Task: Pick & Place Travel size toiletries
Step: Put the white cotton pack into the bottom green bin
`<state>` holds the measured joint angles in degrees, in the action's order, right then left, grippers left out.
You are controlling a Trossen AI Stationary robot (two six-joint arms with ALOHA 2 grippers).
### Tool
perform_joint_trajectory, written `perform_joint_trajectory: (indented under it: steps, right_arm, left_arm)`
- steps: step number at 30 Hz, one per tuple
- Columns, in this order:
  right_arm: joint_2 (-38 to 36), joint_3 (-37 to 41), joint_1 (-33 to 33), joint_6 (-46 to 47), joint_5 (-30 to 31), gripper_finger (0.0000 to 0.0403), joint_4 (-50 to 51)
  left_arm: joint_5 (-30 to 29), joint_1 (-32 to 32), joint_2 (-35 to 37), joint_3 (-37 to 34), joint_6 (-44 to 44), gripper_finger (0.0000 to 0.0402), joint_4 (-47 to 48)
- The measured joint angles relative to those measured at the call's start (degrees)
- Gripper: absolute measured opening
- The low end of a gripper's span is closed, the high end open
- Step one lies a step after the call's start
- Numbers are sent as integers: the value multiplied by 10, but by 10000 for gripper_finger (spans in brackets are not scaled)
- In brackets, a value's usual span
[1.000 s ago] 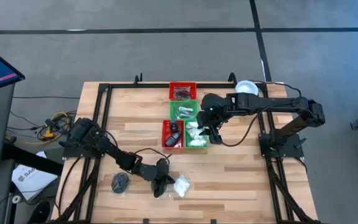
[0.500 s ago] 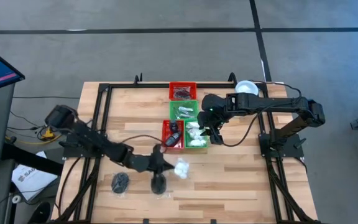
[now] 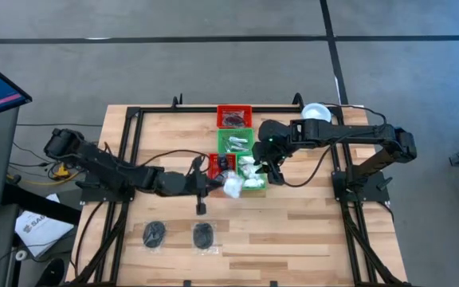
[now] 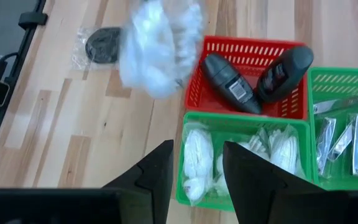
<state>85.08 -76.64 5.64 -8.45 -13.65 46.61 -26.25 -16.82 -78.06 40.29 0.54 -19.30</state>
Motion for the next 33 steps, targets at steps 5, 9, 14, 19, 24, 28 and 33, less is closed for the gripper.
perform_joint_trajectory:
  steps: [5, 9, 14, 19, 24, 28, 33]
  right_arm:
    - [5, 0, 0, 5, 0, 129, -34]
    - [5, 0, 0, 5, 0, 129, -65]
    - [5, 0, 0, 5, 0, 129, -85]
    - [5, 0, 0, 5, 0, 129, -98]
    - [5, 0, 0, 5, 0, 130, -99]
    - [12, 0, 0, 5, 0, 142, -101]
    - [44, -2, -1, 14, 0, 169, -124]
  left_arm:
    - [1, 18, 1, 0, -19, 0, 1]
    - [1, 29, 1, 0, -20, 0, 0]
    - [1, 38, 1, 0, -31, 0, 0]
    - [1, 38, 1, 0, -38, 0, -5]
    - [2, 38, 0, 0, -47, 0, -16]
    - [10, 38, 0, 0, -58, 0, -37]
    - [27, 47, 0, 0, -63, 0, -46]
